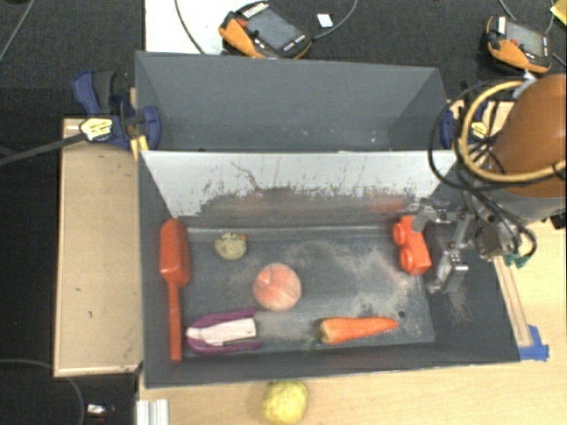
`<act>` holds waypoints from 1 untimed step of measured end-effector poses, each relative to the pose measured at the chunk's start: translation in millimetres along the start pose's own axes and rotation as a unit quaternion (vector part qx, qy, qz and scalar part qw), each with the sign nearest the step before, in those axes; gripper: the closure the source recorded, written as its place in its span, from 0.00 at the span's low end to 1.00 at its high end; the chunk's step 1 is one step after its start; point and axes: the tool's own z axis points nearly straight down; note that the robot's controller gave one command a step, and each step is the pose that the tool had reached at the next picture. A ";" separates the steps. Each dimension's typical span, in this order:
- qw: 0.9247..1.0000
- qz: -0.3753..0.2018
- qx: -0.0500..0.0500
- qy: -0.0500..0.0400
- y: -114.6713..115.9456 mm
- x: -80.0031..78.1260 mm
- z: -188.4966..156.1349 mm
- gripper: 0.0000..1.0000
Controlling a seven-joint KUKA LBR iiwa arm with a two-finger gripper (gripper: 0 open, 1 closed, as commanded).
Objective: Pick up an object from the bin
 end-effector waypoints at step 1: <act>1.000 -0.003 0.001 -0.004 0.4 -1.5 -4.2 0.00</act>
Offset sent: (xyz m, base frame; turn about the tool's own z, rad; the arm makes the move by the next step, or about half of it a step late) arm -0.0275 0.0847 -0.1764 -0.2676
